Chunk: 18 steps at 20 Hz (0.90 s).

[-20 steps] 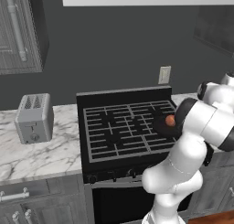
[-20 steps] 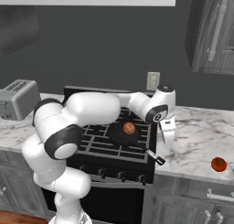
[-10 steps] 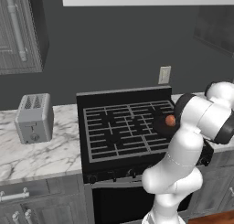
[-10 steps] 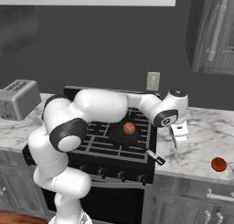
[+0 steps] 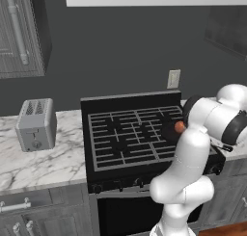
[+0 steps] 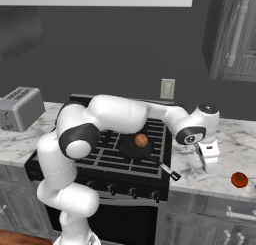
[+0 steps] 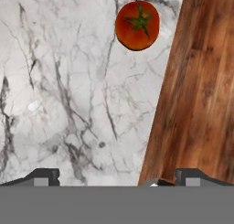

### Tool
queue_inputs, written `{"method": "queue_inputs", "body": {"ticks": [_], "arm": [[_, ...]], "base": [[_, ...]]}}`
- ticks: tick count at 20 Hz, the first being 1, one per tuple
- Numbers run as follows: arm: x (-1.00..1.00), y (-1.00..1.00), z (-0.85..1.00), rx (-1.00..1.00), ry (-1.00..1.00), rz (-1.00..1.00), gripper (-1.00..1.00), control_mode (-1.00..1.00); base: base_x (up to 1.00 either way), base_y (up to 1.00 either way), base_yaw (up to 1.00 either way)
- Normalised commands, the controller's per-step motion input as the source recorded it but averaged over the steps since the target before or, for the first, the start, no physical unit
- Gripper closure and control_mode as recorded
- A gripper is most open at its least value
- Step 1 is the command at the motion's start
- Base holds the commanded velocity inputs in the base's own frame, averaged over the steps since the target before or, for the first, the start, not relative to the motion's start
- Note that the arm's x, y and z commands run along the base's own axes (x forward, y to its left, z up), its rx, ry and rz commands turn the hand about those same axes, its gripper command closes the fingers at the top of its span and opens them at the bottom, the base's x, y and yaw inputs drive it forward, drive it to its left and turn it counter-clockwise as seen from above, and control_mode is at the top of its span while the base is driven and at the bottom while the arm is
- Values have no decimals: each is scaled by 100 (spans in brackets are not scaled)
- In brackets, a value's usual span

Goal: Place the pan on the front right burner on the stove. Then place the tomato and the onion in the pan and turn on the front right burner.

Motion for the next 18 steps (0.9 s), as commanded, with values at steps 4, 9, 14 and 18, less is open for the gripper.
{"method": "queue_inputs", "body": {"ticks": [4, 9, 14, 18], "arm": [[-21, -30, -2, 0, 0, 0, -100, -100], [-1, -23, 0, 0, 0, 0, -100, -100], [0, -29, -3, 0, 0, 0, -100, -100], [0, -33, -7, 0, 0, 0, -100, -100]], "base": [[0, 0, 0], [0, 0, 0], [0, 0, 0], [0, 0, 0]]}}
